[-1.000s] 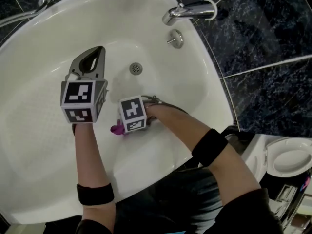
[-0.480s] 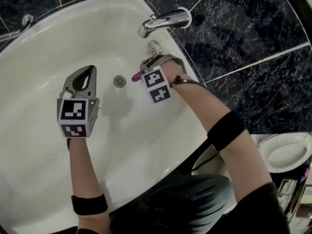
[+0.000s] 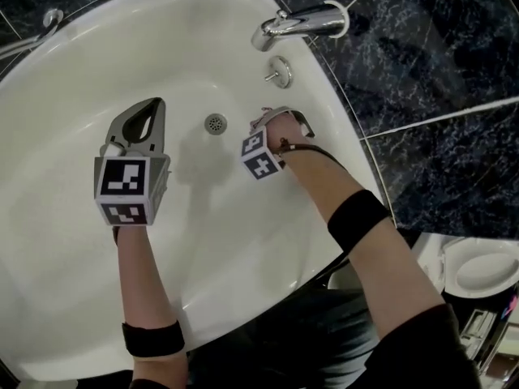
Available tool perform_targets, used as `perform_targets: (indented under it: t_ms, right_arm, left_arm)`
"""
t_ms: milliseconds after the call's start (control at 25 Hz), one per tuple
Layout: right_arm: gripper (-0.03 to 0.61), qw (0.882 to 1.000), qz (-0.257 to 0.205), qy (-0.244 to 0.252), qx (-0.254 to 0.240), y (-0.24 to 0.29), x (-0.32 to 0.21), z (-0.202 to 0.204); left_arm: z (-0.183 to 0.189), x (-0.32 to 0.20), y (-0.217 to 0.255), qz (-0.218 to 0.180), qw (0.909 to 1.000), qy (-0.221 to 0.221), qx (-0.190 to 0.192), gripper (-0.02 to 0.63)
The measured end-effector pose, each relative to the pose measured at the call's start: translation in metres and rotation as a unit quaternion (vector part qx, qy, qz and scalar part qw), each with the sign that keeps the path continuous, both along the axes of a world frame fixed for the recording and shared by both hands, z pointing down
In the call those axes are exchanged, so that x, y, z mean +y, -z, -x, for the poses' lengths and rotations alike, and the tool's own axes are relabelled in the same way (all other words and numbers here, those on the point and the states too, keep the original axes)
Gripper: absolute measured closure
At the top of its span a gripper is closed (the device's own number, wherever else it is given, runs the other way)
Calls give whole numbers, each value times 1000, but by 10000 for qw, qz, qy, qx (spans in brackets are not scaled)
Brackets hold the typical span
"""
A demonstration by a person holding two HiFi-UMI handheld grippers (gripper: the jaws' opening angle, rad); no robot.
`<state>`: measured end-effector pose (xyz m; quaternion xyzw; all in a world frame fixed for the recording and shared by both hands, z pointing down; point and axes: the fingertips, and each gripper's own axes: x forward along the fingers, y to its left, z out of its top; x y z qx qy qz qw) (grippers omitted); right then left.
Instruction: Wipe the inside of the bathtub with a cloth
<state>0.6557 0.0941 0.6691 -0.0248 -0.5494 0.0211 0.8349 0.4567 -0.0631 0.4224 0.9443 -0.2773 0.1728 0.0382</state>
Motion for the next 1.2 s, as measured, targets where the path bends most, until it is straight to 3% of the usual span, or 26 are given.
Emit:
perform_targets:
  t_ms: [120,240,440,560,760,880,1080,1200]
  right_arm:
    - [517,9958,625,-647,-176,-20,32,19]
    - [517,9806,1171,-1476,-542,-27,49,50]
    - [517,9689,1581,-1758,-733,-38,68,80]
    - [525,9549,1642,-2227,-1073,-42,74,101]
    - [525,9381,1906,-2464,-1514,-41,77,138]
    - [523,9325,2170,-2325,-1710,-40,82,167]
    - [523,8844,2747,-2664,-2673,-31,90,257]
    - [523,8771,2966,-2529,-2806,-29,93,285]
  left_arm:
    - [3,-2,-1,-5,10000,44,-43,617]
    - [4,-3,-3,-42,9999,31,-110,617]
    - [15,-10,-20,88,9999,55,-129,617]
    - [35,0,-42,194,9987,-135,-456,617]
    - [53,-1,-51,197,9972,-165,-708,617]
    - [61,-7,-37,162,9988,48,-463,617]
    - [51,0,-33,211,9985,-103,-494,617]
    - [49,1,-33,202,9985,-138,-489,617]
